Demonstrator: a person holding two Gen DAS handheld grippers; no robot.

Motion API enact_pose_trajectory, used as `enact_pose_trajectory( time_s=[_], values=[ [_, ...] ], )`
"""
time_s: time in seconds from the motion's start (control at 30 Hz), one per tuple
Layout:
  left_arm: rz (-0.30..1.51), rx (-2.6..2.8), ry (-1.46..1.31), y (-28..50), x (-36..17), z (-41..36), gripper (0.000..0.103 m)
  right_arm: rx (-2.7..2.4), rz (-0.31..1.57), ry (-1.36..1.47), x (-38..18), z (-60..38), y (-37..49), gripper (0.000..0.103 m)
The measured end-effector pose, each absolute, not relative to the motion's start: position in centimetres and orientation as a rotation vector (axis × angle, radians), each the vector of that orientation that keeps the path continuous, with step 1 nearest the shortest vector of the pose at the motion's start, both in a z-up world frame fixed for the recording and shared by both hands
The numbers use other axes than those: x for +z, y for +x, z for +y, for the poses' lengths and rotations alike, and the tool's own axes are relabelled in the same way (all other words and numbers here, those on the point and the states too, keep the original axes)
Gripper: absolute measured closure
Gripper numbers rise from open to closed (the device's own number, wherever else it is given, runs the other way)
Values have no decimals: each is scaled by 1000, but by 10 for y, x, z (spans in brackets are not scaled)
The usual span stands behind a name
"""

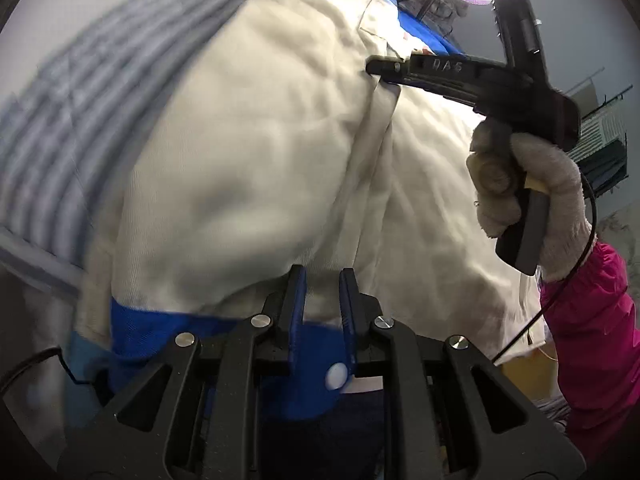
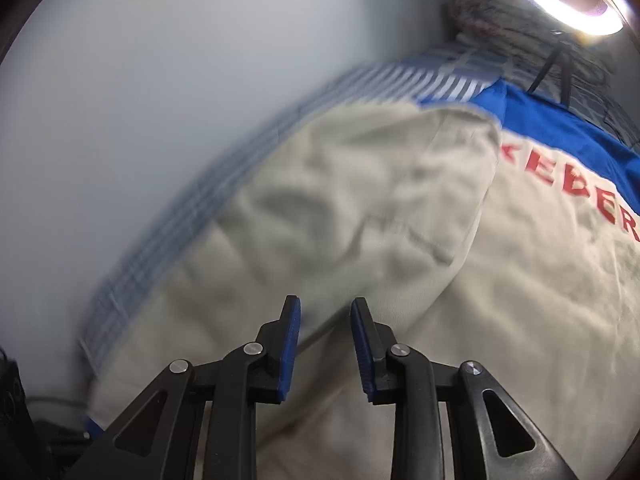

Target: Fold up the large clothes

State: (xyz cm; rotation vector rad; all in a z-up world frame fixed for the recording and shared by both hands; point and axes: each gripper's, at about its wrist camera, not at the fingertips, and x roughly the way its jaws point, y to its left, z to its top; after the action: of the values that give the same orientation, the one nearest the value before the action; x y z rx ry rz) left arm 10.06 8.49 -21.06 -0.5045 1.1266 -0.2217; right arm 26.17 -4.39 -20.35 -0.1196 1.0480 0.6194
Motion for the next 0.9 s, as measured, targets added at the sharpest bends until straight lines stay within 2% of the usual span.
enact_pose_trajectory(
  time_s=[0.03, 0.1, 0.27, 0.3, 0.33, 0.4, 0.5, 0.6, 0.9],
  values=[
    [1118, -235, -494, 99, -210, 85, 88, 591, 1076, -149, -213, -43, 261, 87],
    [1123, -237, -491, 98, -204, 85, 88, 571, 1100, -145, -226, -51, 258, 87],
    [1030, -264, -533, 84, -175, 100, 87, 591, 1067, -88, -203, -67, 245, 79],
    [987, -243, -520, 80, -165, 107, 80, 595, 1048, -87, -197, -71, 242, 78],
    [949, -209, -518, 77, -157, 115, 69, 596, 1019, -90, -189, -75, 239, 77],
    [906, -161, -570, 78, -151, 131, 63, 582, 981, -70, -178, -83, 239, 77],
    [904, -126, -647, 83, -150, 143, 63, 552, 947, 20, -163, -98, 260, 77],
    [933, -110, -600, 89, -150, 134, 63, 519, 921, 71, -149, -110, 287, 77],
    [986, -108, -531, 116, -159, 112, 63, 468, 865, 154, -135, -122, 415, 86]
  ],
)
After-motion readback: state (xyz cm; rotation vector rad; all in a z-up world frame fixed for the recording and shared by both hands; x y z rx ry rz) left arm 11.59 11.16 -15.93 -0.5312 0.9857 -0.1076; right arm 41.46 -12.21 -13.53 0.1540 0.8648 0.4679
